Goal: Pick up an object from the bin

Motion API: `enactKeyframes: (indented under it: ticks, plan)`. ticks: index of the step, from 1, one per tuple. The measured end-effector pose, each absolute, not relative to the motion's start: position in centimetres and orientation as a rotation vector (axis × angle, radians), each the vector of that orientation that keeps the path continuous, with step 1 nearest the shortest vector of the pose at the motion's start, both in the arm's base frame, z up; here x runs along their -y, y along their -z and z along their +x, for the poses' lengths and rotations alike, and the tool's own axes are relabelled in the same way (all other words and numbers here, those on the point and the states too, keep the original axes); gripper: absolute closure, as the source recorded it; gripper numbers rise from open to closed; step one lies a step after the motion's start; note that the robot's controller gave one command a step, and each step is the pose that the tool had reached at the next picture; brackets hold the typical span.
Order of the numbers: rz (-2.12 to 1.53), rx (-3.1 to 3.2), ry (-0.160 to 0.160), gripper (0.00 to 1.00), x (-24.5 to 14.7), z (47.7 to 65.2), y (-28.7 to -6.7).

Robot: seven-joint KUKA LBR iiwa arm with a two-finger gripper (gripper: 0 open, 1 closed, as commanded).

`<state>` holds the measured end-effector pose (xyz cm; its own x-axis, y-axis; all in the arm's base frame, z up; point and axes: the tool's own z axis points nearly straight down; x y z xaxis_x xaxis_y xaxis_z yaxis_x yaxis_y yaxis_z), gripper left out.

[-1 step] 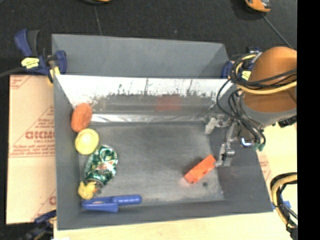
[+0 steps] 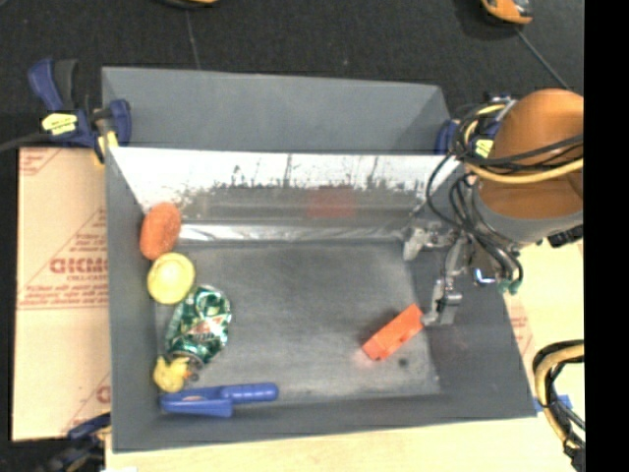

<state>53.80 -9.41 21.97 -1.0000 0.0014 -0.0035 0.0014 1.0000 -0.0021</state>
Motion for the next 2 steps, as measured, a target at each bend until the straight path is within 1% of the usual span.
enactKeyframes:
  ticks: [1, 2]
  plan:
    - [-0.202, -3.128, 0.005, 0.0, 10.6, 54.4, -17.8]
    - [-0.361, -3.118, 0.004, 0.0, 10.6, 56.9, -18.8]
